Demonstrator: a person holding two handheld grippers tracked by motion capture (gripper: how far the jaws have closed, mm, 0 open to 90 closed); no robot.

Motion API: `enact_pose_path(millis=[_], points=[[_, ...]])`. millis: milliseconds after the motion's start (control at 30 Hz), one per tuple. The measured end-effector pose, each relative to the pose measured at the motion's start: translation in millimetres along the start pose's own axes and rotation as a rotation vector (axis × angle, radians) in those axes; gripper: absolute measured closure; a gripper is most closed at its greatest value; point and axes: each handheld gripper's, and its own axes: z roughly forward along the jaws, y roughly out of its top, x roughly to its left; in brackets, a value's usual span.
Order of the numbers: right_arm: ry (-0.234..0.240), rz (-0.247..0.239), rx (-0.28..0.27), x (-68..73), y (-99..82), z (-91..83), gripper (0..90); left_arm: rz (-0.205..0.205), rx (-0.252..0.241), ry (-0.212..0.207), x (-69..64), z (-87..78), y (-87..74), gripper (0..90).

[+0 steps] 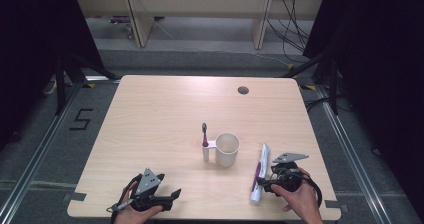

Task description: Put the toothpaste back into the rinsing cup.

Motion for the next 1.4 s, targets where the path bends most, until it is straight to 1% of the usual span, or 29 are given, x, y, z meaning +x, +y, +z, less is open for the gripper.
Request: enact_pose_path(millis=[33,67,100,133,167,233,267,300,367,400,433,533,567,600,667,733,767,800,833,900,933,1000,1033,1067,1100,1233,1300,1367,1400], points=[[0.002,0.014,0.016,1.3,1.1,0.1,28.0,0.005,0.004,0.006,-0.2,-0.7,0.0,22.7],[0.012,0.014,0.072,1.5,3.5,-2.0,28.0,0.007,0.006,0.006,-0.4,-0.9,0.2,22.7],[0.027,-0.007,0.075,-0.5,4.9,-0.3,28.1,0.008,0.007,0.005,-0.4,-1.1,0.5,22.7],[0.021,0.002,0.087,0.7,5.9,-0.1,28.0,0.007,0.007,0.006,-0.5,-1.0,0.6,22.7],[0.018,-0.014,0.080,-0.2,6.4,1.9,28.1,0.008,0.006,0.005,-0.6,-0.9,0.5,22.7],[0.020,0.006,0.107,1.8,8.8,2.9,28.1,0.010,0.008,0.005,-0.6,-0.7,0.4,22.7],[0.015,0.021,0.101,4.1,8.7,5.1,28.3,0.018,0.012,0.001,0.2,-0.7,0.4,22.7],[0.020,0.004,0.120,2.5,10.8,4.7,28.4,0.019,0.013,-0.002,0.4,-0.7,0.6,22.7],[-0.003,-0.005,0.116,1.5,12.7,7.1,28.3,0.023,0.015,-0.003,0.3,-0.6,0.8,22.7],[-0.009,0.041,0.136,4.5,13.6,6.7,28.8,0.023,0.016,-0.004,0.2,-0.5,0.8,22.7],[-0.005,0.021,0.130,2.0,14.6,7.6,29.9,0.023,0.017,-0.004,0.2,-0.5,0.8,22.7],[-0.004,0.021,0.143,-0.2,16.8,7.6,33.0,0.010,0.002,-0.008,-0.7,0.9,0.7,22.8],[-0.010,-0.006,0.138,-3.6,17.4,8.1,33.8,0.004,-0.002,-0.010,-1.4,1.3,0.6,22.8],[-0.009,0.013,0.172,-3.2,18.5,6.1,35.0,0.013,0.008,-0.009,-0.9,0.7,1.0,22.8],[-0.017,-0.014,0.181,-6.7,20.0,5.5,37.4,0.014,0.005,-0.010,-1.0,1.1,1.3,22.8],[-0.016,-0.015,0.199,-9.0,21.0,4.8,38.3,0.011,0.010,-0.009,-1.5,1.4,1.3,22.8],[-0.012,0.023,0.222,-8.0,21.8,4.4,38.7,0.014,0.011,-0.010,-1.5,1.5,1.3,22.8],[-0.007,0.022,0.222,-9.9,22.3,4.9,39.5,0.015,0.013,-0.011,-1.6,1.6,1.3,22.8],[-0.007,-0.008,0.224,-13.9,23.5,5.6,40.1,0.013,0.012,-0.012,-1.8,1.8,1.5,22.8],[0.005,0.015,0.251,-14.5,25.0,6.5,41.7,0.014,0.013,-0.014,-1.5,2.5,1.8,22.8],[0.002,-0.006,0.260,-17.4,25.8,7.5,42.4,0.012,0.010,-0.016,-1.9,3.0,1.7,22.8],[0.004,0.002,0.286,-18.4,26.6,10.4,45.5,0.015,0.012,-0.018,-1.9,2.7,1.7,22.8],[0.006,-0.013,0.297,-19.7,26.8,11.6,47.5,0.031,0.024,-0.017,-0.8,1.8,2.3,22.8],[0.000,-0.014,0.315,-19.5,26.5,13.9,48.6,0.033,0.018,-0.019,-0.7,2.2,2.4,22.8],[-0.003,0.014,0.333,-17.5,26.0,15.1,49.2,0.034,0.018,-0.018,-0.7,2.0,2.6,22.9],[0.005,-0.047,0.335,-22.3,27.9,15.3,54.3,0.035,0.017,-0.017,-0.6,2.3,2.8,22.9],[0.012,-0.010,0.356,-19.8,29.0,13.5,57.7,0.023,0.013,-0.015,-2.3,2.9,3.0,22.9],[0.020,-0.062,0.364,-24.3,30.9,14.0,60.6,0.034,0.020,-0.017,-2.2,2.9,3.2,22.9],[0.025,-0.049,0.379,-22.9,31.4,13.9,61.7,0.035,0.020,-0.017,-2.1,3.0,3.3,23.0]])
